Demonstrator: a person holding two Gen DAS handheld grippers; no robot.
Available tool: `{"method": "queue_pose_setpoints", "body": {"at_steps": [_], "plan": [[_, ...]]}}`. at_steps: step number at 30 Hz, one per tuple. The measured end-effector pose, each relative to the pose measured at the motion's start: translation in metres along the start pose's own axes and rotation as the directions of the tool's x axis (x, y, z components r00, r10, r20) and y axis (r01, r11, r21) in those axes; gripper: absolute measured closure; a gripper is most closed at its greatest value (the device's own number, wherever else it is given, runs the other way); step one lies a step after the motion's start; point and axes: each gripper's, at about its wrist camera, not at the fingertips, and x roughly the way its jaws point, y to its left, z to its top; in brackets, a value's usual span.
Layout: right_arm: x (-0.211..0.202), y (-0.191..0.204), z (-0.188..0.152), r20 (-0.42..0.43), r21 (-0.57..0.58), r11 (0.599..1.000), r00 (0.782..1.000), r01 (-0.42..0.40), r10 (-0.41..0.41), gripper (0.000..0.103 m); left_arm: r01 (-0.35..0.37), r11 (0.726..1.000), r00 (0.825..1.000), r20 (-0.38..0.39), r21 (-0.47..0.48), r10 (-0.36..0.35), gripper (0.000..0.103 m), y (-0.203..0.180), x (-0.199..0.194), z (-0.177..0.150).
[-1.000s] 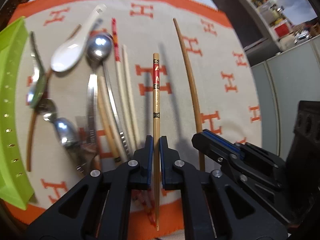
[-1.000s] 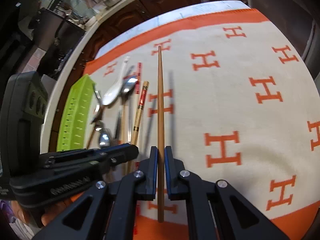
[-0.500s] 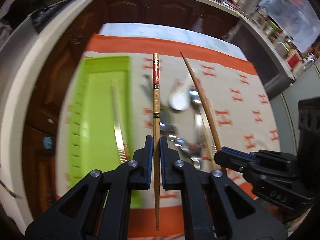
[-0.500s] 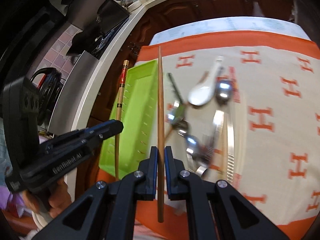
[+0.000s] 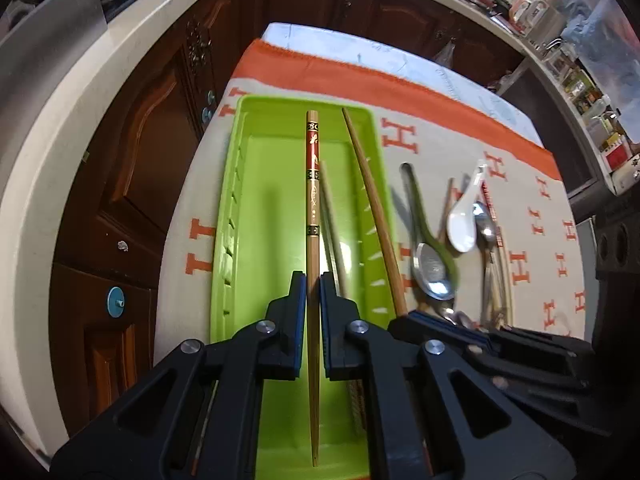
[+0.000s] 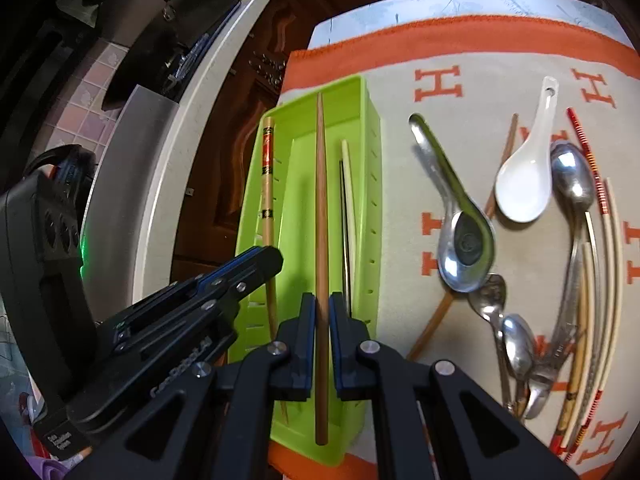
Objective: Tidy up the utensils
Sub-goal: 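Lower both chopsticks into the green tray and open both tools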
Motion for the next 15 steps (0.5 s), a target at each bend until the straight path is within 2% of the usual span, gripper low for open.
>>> {"method": "queue_pose_setpoints", "body": {"at_steps": [7, 10, 12, 15], "plan": [[0.013, -0.008, 0.005, -0.031, 0.045, 0.999, 0.999, -0.003, 0.005, 0.096, -0.019, 1.000, 1.000, 0.010, -0.003, 0.019, 0.097, 0.005, 0.016, 0.005], [0.011, -0.007, 0.004, -0.031, 0.043, 0.999, 1.000, -0.004, 0.006, 0.095, -0.010, 0.999, 1.000, -0.023, -0.035, 0.010, 0.086, 0.007, 0.020, 0.005], [0.009, -0.006, 0.003, -0.029, 0.037, 0.999, 1.000, -0.008, 0.009, 0.095, -0.007, 0.998, 1.000, -0.025, -0.057, 0.006, 0.071, 0.010, 0.020, 0.003], [0.003, -0.006, 0.000, -0.021, 0.022, 1.000, 1.000, -0.009, 0.010, 0.095, 0.001, 0.997, 1.000, -0.014, -0.077, -0.002, 0.058, 0.012, 0.015, -0.002]]}}
